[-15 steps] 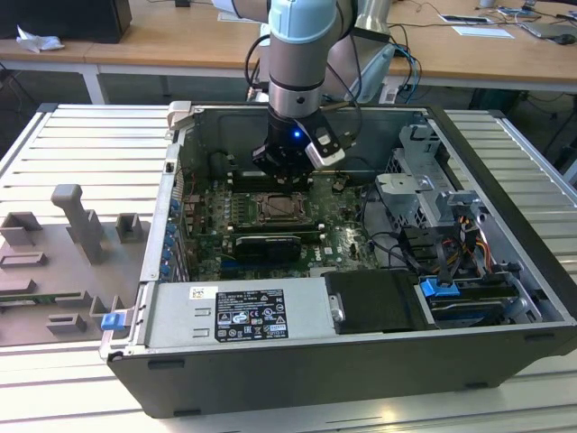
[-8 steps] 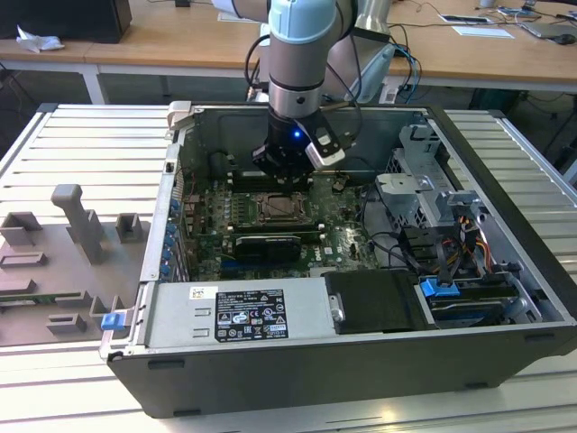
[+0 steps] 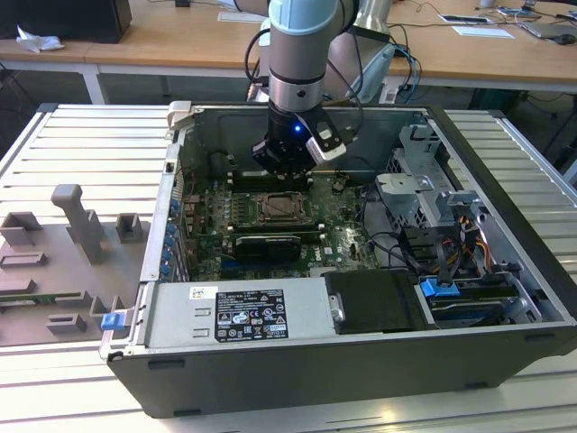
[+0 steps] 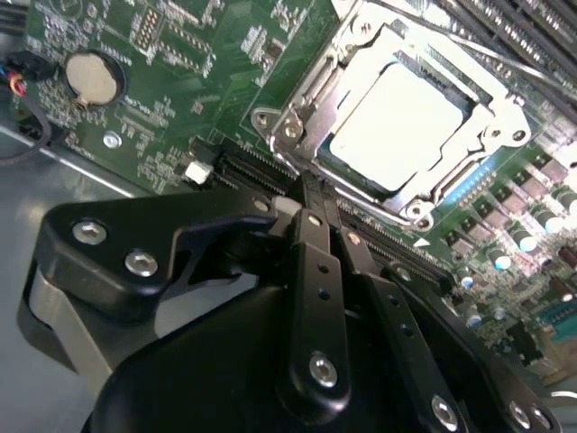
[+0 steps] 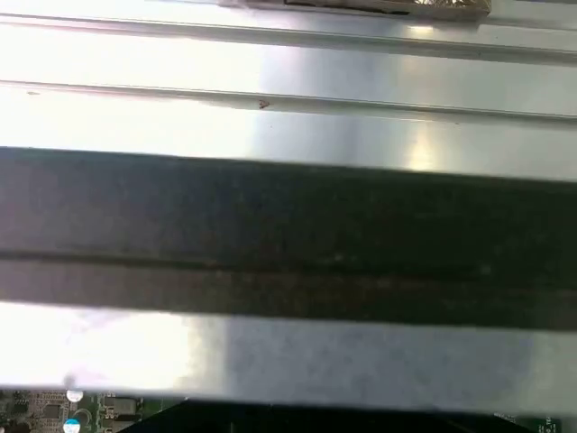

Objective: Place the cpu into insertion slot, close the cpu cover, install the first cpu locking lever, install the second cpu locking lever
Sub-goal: 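Install the first cpu locking lever, then install the second cpu locking lever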

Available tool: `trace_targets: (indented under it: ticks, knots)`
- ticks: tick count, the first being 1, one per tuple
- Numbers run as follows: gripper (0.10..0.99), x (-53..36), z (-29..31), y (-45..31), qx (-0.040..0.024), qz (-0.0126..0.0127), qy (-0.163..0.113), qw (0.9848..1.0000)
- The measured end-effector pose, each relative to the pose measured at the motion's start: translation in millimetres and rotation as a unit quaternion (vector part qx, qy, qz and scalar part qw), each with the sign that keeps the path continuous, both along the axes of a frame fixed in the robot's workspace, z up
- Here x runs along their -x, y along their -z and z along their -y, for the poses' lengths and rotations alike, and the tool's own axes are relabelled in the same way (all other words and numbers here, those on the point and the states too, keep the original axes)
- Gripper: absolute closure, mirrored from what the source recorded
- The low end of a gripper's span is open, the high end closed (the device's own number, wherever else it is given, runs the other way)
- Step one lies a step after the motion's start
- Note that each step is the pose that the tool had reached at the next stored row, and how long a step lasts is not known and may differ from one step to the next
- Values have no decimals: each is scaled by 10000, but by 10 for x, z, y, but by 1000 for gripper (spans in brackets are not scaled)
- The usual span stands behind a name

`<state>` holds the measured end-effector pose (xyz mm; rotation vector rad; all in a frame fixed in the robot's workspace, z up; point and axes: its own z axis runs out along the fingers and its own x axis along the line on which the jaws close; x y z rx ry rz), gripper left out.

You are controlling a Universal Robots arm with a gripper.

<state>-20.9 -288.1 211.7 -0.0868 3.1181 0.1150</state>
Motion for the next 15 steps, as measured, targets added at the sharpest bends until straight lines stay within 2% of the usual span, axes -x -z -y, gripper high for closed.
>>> trace_targets:
  ticks: [15]
  knots:
    - [980,0,43,1,0,1,1,10000]
